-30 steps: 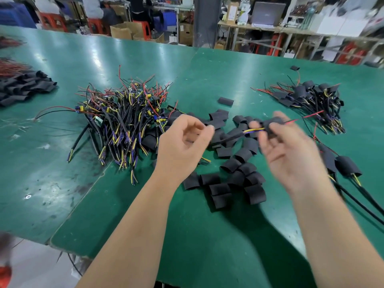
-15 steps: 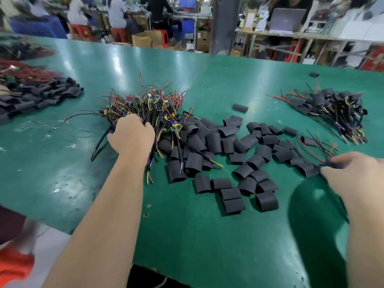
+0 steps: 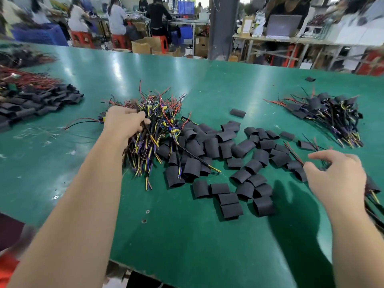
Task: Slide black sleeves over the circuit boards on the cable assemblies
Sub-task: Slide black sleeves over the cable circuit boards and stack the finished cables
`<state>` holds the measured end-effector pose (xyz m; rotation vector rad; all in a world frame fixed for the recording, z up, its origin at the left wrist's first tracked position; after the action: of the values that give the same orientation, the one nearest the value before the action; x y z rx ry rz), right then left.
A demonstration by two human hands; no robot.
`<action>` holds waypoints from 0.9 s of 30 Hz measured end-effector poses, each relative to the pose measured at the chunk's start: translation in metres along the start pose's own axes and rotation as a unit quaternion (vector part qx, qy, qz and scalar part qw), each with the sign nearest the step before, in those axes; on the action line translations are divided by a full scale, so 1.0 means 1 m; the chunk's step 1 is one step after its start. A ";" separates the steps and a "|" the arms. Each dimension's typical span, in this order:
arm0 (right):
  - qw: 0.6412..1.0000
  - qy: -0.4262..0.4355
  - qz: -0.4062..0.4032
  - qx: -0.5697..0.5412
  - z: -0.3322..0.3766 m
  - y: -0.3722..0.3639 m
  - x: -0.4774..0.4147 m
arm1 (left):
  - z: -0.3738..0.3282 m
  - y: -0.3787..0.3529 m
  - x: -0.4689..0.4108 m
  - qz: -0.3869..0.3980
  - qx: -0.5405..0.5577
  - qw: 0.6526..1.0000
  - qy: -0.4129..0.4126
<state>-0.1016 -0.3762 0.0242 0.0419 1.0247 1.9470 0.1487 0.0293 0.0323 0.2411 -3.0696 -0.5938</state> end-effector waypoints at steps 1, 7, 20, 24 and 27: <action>1.000 -0.001 -0.001 -0.018 0.002 0.000 0.001 | -0.013 -0.003 0.009 0.025 -0.010 0.999 -0.041; 0.830 -0.105 0.248 -0.489 0.043 -0.056 0.037 | -0.065 -0.059 0.110 0.290 -0.073 0.928 -0.220; 0.714 -0.123 0.205 -0.659 0.060 -0.066 0.042 | -0.055 -0.133 0.157 0.293 -0.149 0.888 -0.320; 0.753 -0.127 0.179 -0.620 0.053 -0.065 0.043 | -0.064 -0.135 0.156 0.201 -0.175 0.893 -0.363; 0.767 -0.114 0.179 -0.606 0.055 -0.067 0.045 | -0.066 -0.143 0.163 0.190 -0.198 0.875 -0.399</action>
<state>-0.0587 -0.2916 -0.0003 -0.2637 -0.5787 2.5287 0.0110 -0.1515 0.0368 -0.7912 -3.3934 -1.5849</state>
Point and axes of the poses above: each hand's wrist, its own x-axis away from the middle knuckle, its own y-axis out of the back of the hand, z = x × y, the point moved 9 cm from there along -x, towards the middle knuckle, and after that the axes turned 4 degrees about -x, right-handed, at the moved point
